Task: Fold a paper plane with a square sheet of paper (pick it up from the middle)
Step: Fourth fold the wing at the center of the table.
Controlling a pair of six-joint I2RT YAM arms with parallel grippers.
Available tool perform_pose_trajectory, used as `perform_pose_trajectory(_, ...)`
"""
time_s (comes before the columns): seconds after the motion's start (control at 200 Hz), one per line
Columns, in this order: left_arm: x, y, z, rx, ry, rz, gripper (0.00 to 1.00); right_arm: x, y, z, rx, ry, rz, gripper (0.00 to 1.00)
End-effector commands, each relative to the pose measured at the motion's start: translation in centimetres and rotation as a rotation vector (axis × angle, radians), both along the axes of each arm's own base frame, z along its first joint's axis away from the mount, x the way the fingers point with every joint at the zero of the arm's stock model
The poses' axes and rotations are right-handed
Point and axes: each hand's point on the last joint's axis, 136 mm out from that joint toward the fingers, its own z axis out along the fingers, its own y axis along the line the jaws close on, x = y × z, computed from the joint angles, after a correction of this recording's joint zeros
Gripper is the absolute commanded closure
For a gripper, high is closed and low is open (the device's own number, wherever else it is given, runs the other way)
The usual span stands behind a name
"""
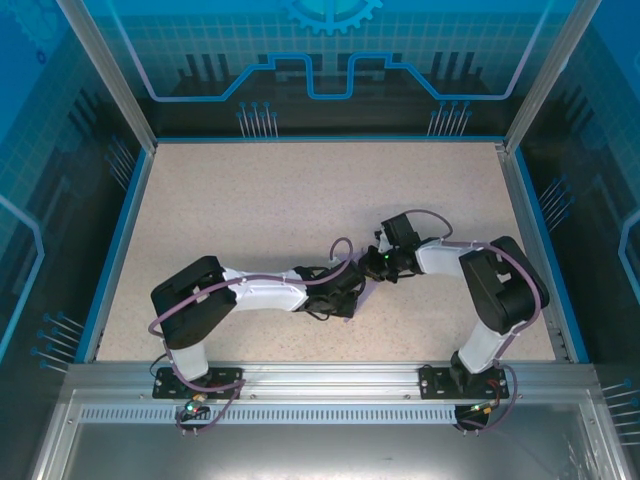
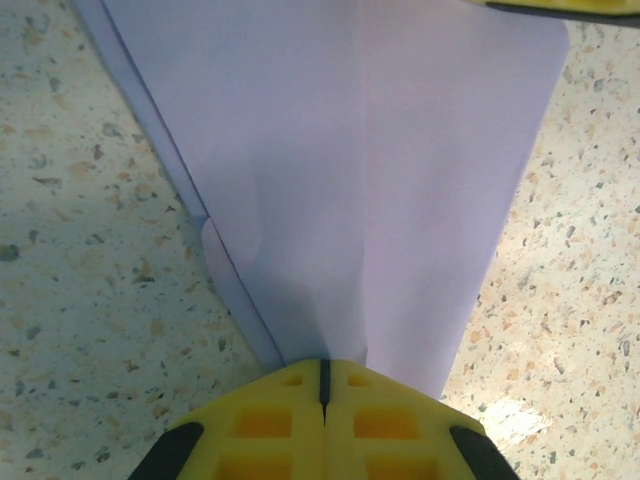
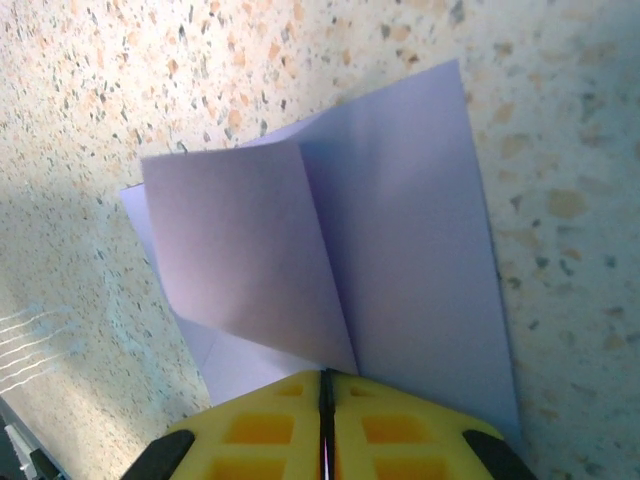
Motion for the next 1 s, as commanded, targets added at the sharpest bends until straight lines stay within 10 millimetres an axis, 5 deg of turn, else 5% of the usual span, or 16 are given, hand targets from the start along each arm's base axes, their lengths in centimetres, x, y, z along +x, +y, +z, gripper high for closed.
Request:
perform_pose_trajectory(0.0,-3.9,5.5,-5.5,0.237,0.139,-0.039,1.0,2.8,-2.4,-0.8,-0.081,-0.038,-0.05,0.9)
perform_pose_trajectory(0.69,-4.3,6.0,-5.6,0.243,0.144,-0.049,1.0,8.8,-3.6,0.1,-0.133,-0.087,-0.047,0.9)
perform_pose_trajectory(0.86,-4.1,5.6,-5.5,0.226,0.136,-0.045,1.0,7.9,-4.5,3.1,-0.14,-0.142,-0.027,0.9)
perform_pose_trajectory(0.99,-3.8,5.3,-5.2,0.216,0.121,-0.047,1.0,5.2,-3.9,4.9,-0.065,-0.144,0.0,0.9)
